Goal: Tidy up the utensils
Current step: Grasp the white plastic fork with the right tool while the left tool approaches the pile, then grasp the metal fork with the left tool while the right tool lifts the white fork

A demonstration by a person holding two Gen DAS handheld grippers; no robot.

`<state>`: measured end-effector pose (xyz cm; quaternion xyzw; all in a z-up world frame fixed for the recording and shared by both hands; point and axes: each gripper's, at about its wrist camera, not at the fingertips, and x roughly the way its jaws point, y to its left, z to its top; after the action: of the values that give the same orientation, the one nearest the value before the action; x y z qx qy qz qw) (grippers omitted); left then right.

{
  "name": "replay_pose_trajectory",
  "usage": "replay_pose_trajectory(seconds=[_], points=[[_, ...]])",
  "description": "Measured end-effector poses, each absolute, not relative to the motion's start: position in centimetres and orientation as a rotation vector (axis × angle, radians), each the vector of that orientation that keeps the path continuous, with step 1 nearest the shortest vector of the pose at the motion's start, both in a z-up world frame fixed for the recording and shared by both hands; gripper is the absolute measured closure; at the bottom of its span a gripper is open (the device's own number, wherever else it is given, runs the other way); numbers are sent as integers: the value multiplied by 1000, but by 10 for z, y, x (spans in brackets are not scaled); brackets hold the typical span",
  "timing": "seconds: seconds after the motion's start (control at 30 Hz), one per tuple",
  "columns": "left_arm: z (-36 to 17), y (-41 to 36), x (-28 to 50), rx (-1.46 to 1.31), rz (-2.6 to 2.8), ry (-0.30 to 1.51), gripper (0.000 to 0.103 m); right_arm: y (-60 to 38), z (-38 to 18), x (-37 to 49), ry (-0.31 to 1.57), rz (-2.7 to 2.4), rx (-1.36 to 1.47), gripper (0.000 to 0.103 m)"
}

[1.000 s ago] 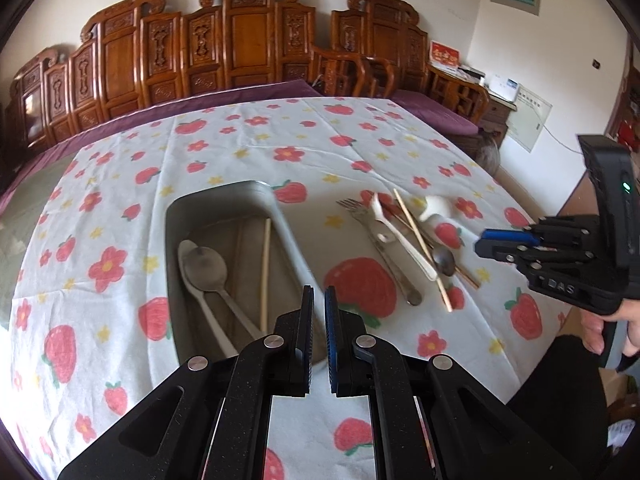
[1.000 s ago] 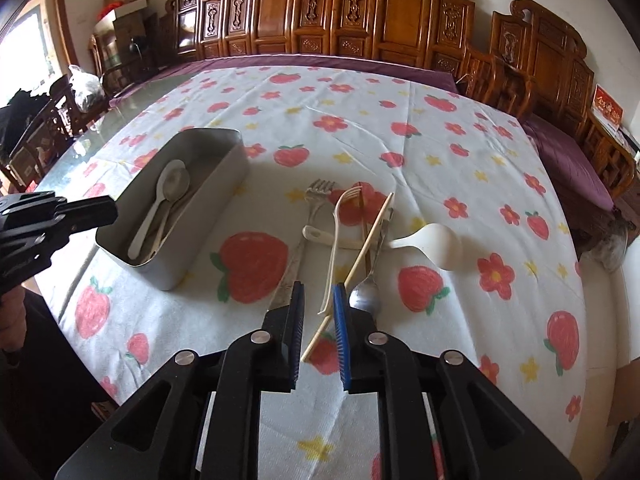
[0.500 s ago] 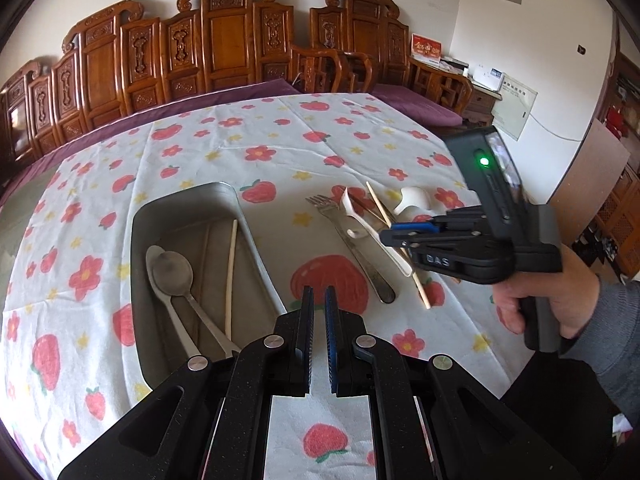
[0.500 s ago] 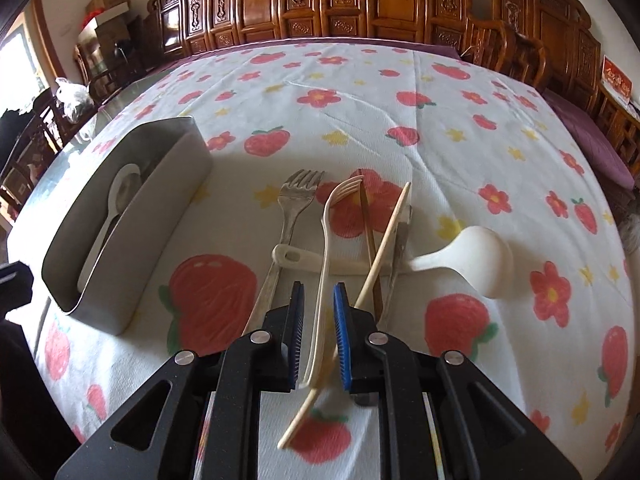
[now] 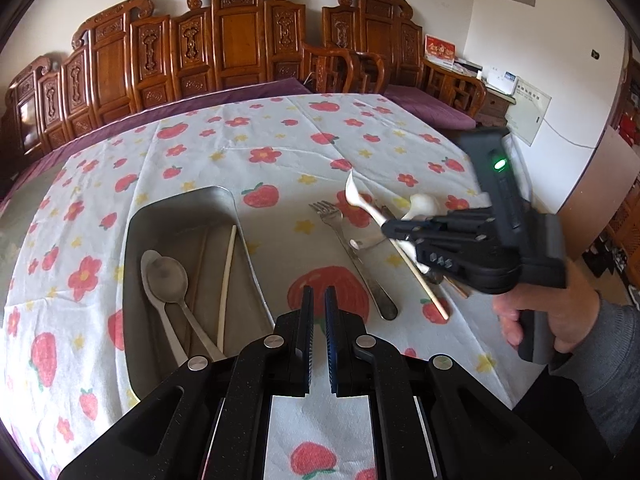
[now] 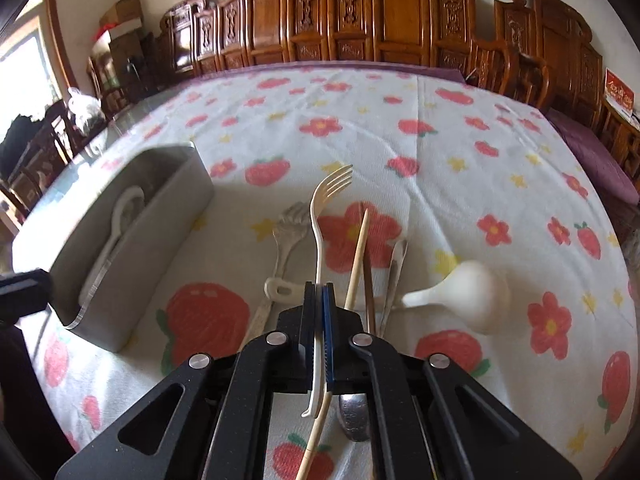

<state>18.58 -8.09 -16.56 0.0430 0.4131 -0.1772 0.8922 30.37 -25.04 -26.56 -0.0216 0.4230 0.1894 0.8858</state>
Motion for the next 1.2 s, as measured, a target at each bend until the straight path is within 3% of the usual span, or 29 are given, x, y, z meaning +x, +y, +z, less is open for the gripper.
replay_pose_trajectory(seconds=[0.7,0.83,1.2], points=[[-209,-154,282,108,-315,1013,97,-308,-265,330,865,367,32,98],[-218,-160,298,100,-297,1034,77,-310,-264,330,860,369,39,98],[-245,-165,325,100,-236,1125,77,-311,-261,329,852,377,51,98]])
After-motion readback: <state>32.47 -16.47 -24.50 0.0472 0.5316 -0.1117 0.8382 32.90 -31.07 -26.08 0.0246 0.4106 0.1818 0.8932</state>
